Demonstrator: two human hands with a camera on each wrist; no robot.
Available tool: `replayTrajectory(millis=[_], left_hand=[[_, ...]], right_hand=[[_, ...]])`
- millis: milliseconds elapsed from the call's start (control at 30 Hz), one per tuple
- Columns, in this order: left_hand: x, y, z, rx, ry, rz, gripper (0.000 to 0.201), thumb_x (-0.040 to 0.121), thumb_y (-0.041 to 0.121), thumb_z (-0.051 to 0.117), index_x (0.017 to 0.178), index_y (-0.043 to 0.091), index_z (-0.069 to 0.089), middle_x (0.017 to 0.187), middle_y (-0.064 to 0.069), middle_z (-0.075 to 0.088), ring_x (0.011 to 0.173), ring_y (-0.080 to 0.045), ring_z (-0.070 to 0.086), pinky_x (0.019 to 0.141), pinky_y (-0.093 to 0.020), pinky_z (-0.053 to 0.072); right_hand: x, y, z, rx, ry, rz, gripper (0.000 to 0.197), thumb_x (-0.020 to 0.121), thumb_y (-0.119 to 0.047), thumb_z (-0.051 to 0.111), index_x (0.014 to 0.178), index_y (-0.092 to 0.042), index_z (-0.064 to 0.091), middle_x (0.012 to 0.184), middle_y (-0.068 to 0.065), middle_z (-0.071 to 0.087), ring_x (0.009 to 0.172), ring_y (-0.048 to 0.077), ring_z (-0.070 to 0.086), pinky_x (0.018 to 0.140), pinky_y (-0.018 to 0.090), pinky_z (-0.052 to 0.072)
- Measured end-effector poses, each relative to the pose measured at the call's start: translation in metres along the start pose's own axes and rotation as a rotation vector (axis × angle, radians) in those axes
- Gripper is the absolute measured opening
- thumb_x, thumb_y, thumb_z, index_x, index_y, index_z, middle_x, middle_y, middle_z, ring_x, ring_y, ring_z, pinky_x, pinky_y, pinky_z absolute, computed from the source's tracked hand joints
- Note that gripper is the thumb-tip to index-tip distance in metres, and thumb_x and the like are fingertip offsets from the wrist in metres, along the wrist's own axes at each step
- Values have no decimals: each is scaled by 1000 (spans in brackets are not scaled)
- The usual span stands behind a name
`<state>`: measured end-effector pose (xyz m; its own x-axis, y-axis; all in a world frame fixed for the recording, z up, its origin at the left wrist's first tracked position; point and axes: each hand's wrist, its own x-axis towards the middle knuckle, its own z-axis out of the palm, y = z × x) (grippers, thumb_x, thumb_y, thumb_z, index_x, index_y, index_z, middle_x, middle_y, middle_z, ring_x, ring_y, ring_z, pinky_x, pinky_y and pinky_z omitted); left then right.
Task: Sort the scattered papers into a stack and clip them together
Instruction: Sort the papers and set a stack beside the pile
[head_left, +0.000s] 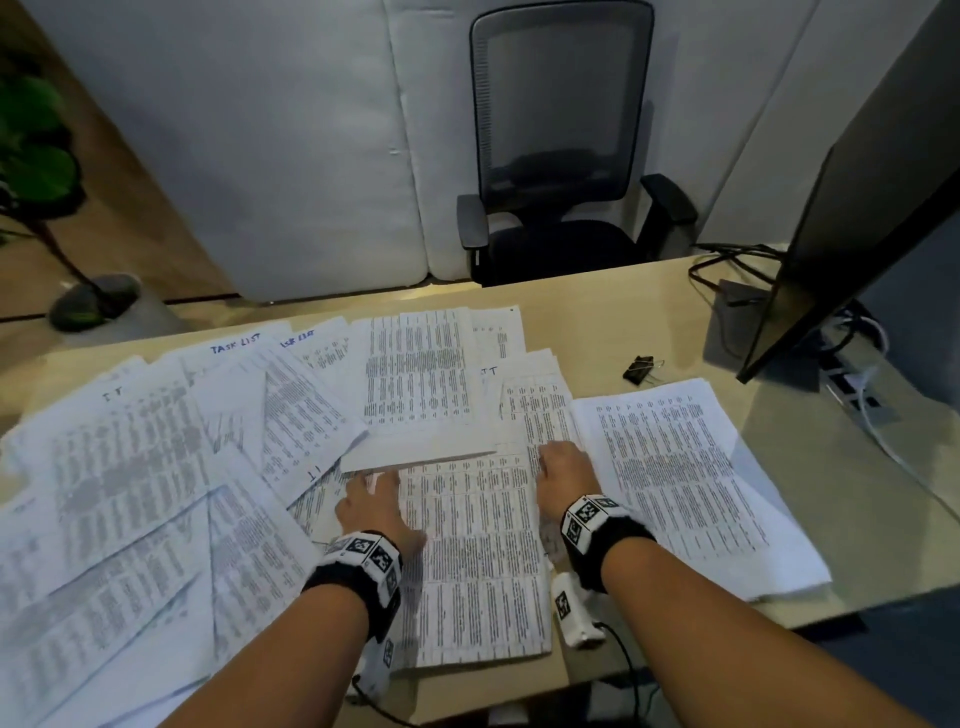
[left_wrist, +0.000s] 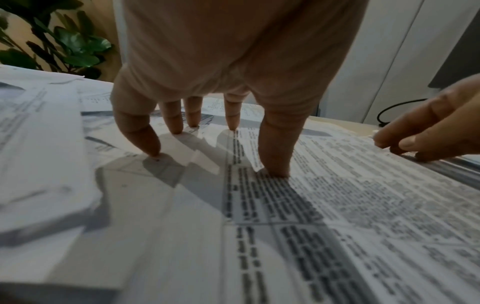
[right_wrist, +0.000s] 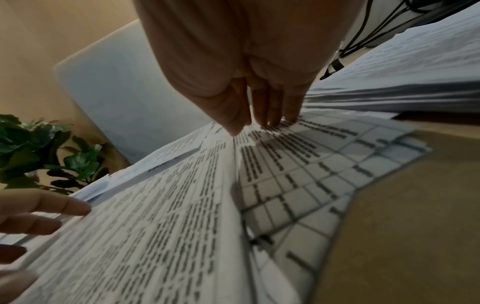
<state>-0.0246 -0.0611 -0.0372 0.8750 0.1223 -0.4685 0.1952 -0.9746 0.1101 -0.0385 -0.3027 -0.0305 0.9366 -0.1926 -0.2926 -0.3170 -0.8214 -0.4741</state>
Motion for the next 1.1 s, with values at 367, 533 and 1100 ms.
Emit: replayTrajectory(millis=[367, 533, 1100], left_hand=[[-7, -5, -10, -338, -100, 41, 84, 72, 1, 77, 138, 26, 33, 136, -14, 30, 84, -21, 56, 80, -26, 52], [4, -23, -17, -427, -35, 71, 61, 75, -17, 53, 124, 18, 55, 129, -7, 52, 102, -24, 61, 83, -36, 57], [36, -85, -20, -464, 50, -53, 54, 71, -13, 60, 117, 16, 59, 116, -13, 53, 64, -22, 63, 48, -26, 48]], right_hand=[[20, -20, 6, -177, -99, 231, 82, 82, -19, 63, 149, -15, 15, 157, 12, 5, 141, 37, 10, 112, 43, 26], [25, -22, 2, -186, -113, 263, 88, 82, -39, 64, 150, -22, 11, 157, 12, 2, 140, 40, 11, 111, 46, 26], [43, -49, -6, -224, -144, 439, 93, 75, -30, 66, 148, -19, 8, 143, 18, 27, 134, 38, 26, 107, 49, 29]])
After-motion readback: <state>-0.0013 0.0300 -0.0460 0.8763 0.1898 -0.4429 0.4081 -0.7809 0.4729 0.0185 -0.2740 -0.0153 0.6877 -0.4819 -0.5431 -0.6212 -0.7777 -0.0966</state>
